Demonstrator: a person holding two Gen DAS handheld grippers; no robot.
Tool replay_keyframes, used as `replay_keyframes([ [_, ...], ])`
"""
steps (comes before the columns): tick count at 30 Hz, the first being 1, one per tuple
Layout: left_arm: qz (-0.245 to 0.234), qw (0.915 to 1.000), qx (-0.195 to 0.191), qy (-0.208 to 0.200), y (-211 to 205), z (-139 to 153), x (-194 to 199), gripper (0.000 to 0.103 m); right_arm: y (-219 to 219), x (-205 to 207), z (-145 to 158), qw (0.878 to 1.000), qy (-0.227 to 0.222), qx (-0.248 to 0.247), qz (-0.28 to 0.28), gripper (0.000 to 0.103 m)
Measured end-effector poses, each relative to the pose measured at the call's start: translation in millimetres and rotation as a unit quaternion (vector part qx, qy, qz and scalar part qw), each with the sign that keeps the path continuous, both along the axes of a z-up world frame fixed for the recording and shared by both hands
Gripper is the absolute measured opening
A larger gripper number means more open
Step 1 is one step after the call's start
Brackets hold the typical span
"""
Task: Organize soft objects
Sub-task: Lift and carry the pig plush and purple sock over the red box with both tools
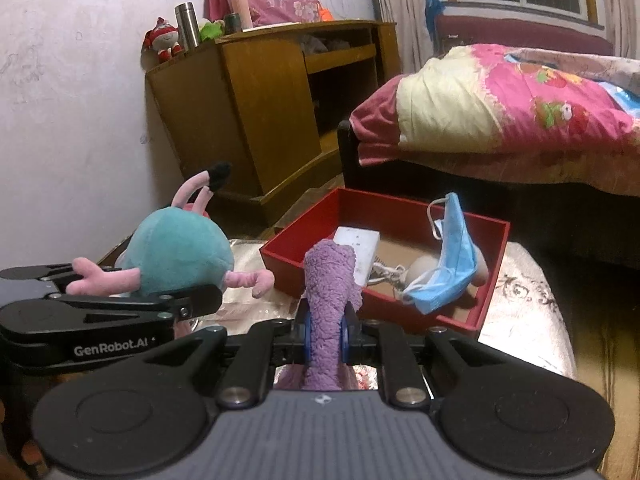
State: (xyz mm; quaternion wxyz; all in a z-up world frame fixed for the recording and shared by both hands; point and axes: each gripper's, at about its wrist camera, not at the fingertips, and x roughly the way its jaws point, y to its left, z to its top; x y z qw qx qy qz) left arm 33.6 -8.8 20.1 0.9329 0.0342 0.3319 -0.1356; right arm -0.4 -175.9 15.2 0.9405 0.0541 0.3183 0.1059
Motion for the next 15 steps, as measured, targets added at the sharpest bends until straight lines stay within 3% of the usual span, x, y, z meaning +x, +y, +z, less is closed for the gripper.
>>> replay_keyframes([
  [15, -0.001, 0.9999, 0.007, -0.013, -7.7, 2.4, 15.9, 0.063, -1.4, 13.1, 11.0, 0.998, -0.047, -0.039, -0.02, 0.0],
])
